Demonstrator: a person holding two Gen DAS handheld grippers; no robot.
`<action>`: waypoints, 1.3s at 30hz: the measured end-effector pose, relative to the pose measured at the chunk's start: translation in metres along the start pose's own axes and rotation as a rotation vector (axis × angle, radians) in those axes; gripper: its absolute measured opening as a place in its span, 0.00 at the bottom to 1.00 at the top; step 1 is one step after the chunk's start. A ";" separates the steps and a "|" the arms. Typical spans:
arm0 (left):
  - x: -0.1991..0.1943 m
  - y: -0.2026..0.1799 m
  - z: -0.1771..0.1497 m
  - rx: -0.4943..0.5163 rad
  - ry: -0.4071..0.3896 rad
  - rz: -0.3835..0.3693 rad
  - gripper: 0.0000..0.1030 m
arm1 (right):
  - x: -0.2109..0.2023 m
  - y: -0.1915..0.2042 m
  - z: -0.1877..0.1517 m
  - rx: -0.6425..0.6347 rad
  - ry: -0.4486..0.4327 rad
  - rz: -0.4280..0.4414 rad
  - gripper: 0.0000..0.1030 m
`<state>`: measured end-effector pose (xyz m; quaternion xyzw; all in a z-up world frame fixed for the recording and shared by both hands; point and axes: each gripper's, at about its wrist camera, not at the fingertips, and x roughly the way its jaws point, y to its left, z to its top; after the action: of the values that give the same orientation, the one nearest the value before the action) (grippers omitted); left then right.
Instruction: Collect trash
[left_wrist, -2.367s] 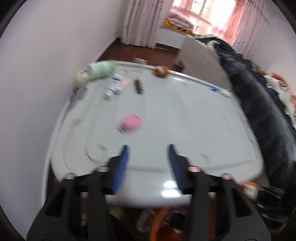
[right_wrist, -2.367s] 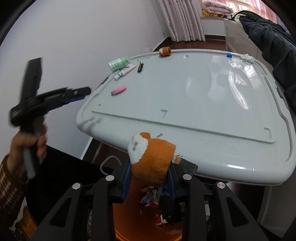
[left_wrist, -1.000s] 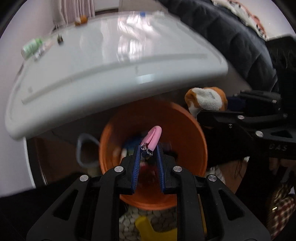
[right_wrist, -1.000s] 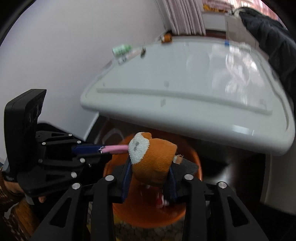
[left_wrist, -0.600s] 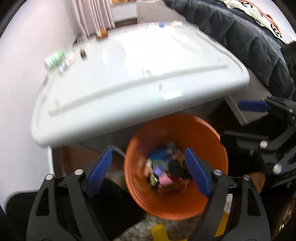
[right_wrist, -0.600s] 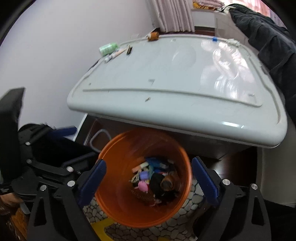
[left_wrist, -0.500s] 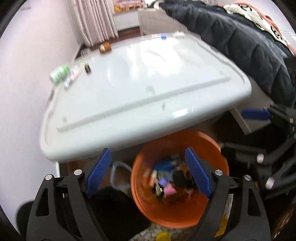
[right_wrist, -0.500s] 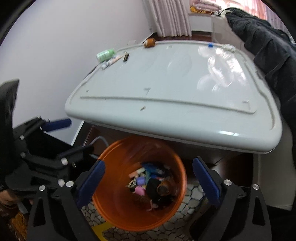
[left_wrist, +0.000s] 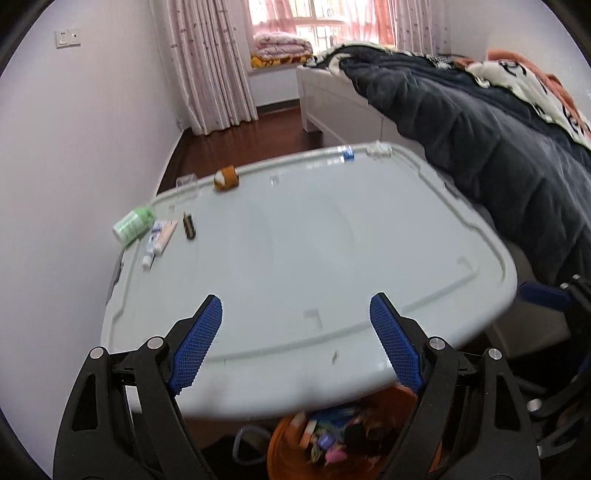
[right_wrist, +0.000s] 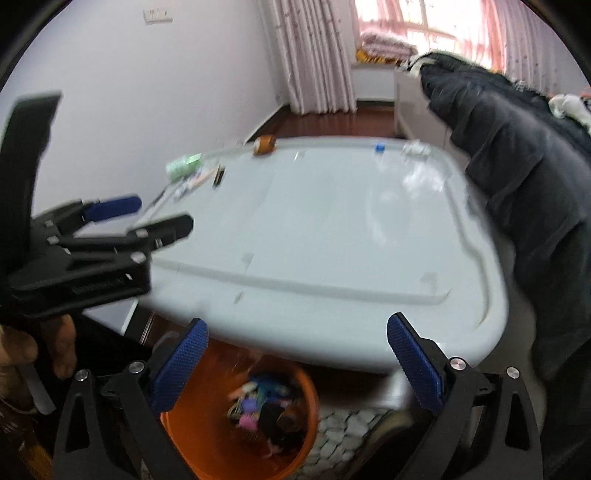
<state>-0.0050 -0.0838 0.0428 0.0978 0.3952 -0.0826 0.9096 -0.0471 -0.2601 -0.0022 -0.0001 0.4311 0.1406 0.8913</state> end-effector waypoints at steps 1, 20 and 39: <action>0.003 0.001 0.006 -0.007 -0.009 0.003 0.78 | -0.003 -0.003 0.012 -0.006 -0.023 -0.018 0.95; 0.061 0.026 0.054 -0.148 -0.002 0.052 0.87 | 0.022 -0.023 0.109 -0.034 -0.276 -0.135 0.95; 0.055 0.035 0.049 -0.171 -0.016 0.111 0.87 | 0.015 -0.009 0.102 -0.070 -0.286 -0.118 0.95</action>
<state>0.0743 -0.0655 0.0393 0.0406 0.3875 0.0012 0.9210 0.0430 -0.2527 0.0492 -0.0364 0.2941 0.1013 0.9497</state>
